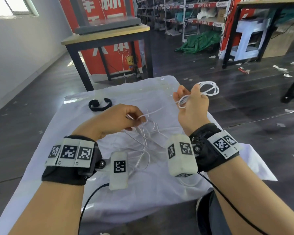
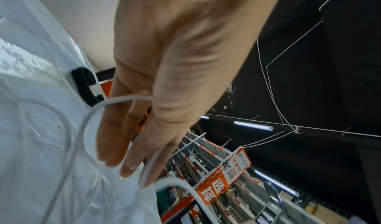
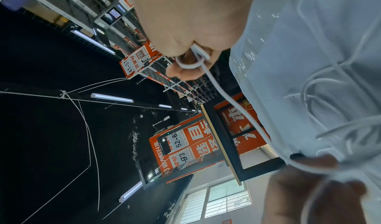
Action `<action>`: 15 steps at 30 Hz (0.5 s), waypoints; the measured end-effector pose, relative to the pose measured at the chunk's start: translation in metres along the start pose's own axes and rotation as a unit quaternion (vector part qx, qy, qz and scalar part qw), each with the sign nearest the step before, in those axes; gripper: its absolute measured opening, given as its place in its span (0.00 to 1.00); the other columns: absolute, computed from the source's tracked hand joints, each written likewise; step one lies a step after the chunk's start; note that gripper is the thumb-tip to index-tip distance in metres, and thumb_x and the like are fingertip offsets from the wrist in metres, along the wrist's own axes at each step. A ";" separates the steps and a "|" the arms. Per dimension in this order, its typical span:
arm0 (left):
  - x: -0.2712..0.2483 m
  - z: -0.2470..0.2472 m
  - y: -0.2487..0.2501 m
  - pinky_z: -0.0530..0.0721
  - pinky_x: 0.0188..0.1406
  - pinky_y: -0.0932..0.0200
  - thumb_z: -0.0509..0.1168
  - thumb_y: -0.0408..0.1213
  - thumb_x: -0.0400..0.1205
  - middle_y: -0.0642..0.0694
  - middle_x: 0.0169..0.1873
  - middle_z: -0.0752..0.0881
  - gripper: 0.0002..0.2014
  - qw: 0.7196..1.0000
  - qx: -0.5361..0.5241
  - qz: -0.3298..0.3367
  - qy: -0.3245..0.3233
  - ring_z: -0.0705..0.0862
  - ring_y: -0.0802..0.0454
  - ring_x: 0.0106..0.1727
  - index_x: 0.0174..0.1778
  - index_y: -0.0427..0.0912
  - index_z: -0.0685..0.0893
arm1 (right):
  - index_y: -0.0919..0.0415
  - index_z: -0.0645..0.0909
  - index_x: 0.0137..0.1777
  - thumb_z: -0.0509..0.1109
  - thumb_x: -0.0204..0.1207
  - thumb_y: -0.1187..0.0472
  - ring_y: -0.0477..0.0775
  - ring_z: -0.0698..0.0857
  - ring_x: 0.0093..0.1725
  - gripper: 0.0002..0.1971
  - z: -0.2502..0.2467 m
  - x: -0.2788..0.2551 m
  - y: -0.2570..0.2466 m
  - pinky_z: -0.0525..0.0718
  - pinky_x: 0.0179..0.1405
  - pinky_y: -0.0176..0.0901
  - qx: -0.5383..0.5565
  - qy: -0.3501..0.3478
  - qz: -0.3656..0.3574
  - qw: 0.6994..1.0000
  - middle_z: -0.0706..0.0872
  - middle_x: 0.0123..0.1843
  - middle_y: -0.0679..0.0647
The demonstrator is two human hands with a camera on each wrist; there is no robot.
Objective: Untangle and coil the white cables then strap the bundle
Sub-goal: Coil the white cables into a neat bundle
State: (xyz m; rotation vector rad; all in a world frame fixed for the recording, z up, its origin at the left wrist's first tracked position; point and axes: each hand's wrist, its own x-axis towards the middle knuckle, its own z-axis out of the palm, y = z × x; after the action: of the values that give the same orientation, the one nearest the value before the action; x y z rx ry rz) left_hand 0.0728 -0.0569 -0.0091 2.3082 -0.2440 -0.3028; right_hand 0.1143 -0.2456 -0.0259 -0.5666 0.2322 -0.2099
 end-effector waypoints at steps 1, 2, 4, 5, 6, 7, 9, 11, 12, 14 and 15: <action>-0.001 -0.003 -0.003 0.88 0.44 0.65 0.68 0.30 0.81 0.53 0.43 0.90 0.07 0.999 0.026 -0.018 0.007 0.87 0.55 0.46 0.47 0.46 0.89 | 0.60 0.69 0.47 0.55 0.87 0.57 0.45 0.78 0.19 0.09 -0.002 0.002 -0.001 0.81 0.23 0.36 -0.019 0.014 -0.008 1.000 0.83 0.36 0.58; -0.002 -0.006 -0.005 0.87 0.37 0.67 0.67 0.28 0.81 0.53 0.43 0.90 0.08 0.999 0.033 -0.038 0.014 0.87 0.57 0.44 0.47 0.46 0.88 | 0.58 0.69 0.47 0.55 0.87 0.57 0.44 0.74 0.17 0.08 -0.003 0.004 -0.002 0.77 0.20 0.34 -0.041 0.025 -0.017 0.999 0.82 0.35 0.56; -0.005 -0.011 -0.006 0.80 0.26 0.70 0.65 0.25 0.81 0.50 0.41 0.92 0.10 0.998 0.005 -0.061 0.023 0.85 0.60 0.34 0.48 0.44 0.88 | 0.56 0.69 0.46 0.54 0.87 0.57 0.44 0.67 0.16 0.08 -0.005 0.007 -0.005 0.70 0.18 0.35 -0.082 0.039 -0.032 0.995 0.81 0.35 0.55; -0.006 -0.013 -0.005 0.75 0.22 0.72 0.65 0.25 0.81 0.49 0.39 0.92 0.10 0.997 -0.016 -0.062 0.030 0.82 0.61 0.29 0.48 0.43 0.89 | 0.56 0.69 0.46 0.54 0.87 0.57 0.44 0.66 0.16 0.08 -0.006 0.008 -0.006 0.69 0.18 0.35 -0.097 0.044 -0.037 0.994 0.81 0.34 0.54; -0.008 -0.016 -0.004 0.71 0.19 0.72 0.64 0.25 0.81 0.48 0.38 0.92 0.11 0.996 -0.047 -0.062 0.040 0.79 0.61 0.26 0.48 0.42 0.89 | 0.56 0.70 0.47 0.54 0.87 0.56 0.44 0.66 0.16 0.08 -0.006 0.009 -0.006 0.68 0.18 0.35 -0.107 0.049 -0.040 0.992 0.80 0.34 0.53; -0.008 -0.019 -0.004 0.69 0.17 0.72 0.63 0.24 0.82 0.47 0.38 0.92 0.11 0.992 -0.094 -0.062 0.053 0.77 0.61 0.24 0.49 0.42 0.89 | 0.56 0.70 0.47 0.54 0.87 0.56 0.43 0.66 0.17 0.08 -0.007 0.010 -0.006 0.68 0.19 0.35 -0.115 0.055 -0.044 0.991 0.79 0.33 0.52; -0.007 -0.022 -0.004 0.66 0.14 0.72 0.57 0.22 0.84 0.43 0.38 0.91 0.13 0.965 -0.230 -0.073 0.105 0.75 0.61 0.21 0.49 0.39 0.86 | 0.56 0.70 0.46 0.55 0.87 0.56 0.43 0.66 0.16 0.09 -0.008 0.011 -0.007 0.68 0.18 0.35 -0.134 0.055 -0.046 0.988 0.78 0.32 0.51; -0.003 -0.025 -0.006 0.69 0.13 0.71 0.53 0.22 0.85 0.41 0.33 0.90 0.14 0.911 -0.352 -0.088 0.195 0.76 0.60 0.19 0.47 0.39 0.82 | 0.56 0.70 0.45 0.55 0.87 0.56 0.43 0.65 0.15 0.09 -0.008 0.011 -0.005 0.68 0.17 0.35 -0.180 0.030 -0.020 0.983 0.82 0.33 0.52; -0.001 -0.025 -0.006 0.73 0.15 0.71 0.52 0.22 0.86 0.41 0.30 0.89 0.14 0.885 -0.394 -0.089 0.233 0.79 0.59 0.20 0.45 0.39 0.81 | 0.56 0.70 0.46 0.55 0.87 0.57 0.43 0.64 0.15 0.08 -0.008 0.011 -0.003 0.67 0.16 0.34 -0.215 -0.001 0.007 0.977 0.85 0.35 0.54; 0.001 -0.025 -0.005 0.82 0.22 0.69 0.53 0.23 0.86 0.41 0.28 0.88 0.13 0.840 -0.465 -0.068 0.273 0.87 0.54 0.25 0.43 0.38 0.80 | 0.59 0.70 0.48 0.54 0.87 0.58 0.44 0.61 0.16 0.08 -0.008 0.007 0.003 0.64 0.15 0.33 -0.314 -0.102 0.080 0.940 0.91 0.42 0.58; 0.002 -0.025 -0.005 0.85 0.27 0.68 0.53 0.23 0.86 0.39 0.30 0.89 0.13 0.821 -0.497 -0.049 0.276 0.90 0.50 0.32 0.43 0.37 0.80 | 0.61 0.69 0.48 0.54 0.87 0.58 0.44 0.60 0.17 0.08 -0.008 0.004 0.006 0.64 0.14 0.33 -0.370 -0.158 0.119 0.908 0.92 0.46 0.61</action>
State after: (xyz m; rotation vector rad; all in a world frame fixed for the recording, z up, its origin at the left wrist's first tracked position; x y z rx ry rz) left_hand 0.0818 -0.0370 0.0032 1.2688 0.2857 0.1851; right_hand 0.1168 -0.2454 -0.0363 -1.3051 0.0534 0.2279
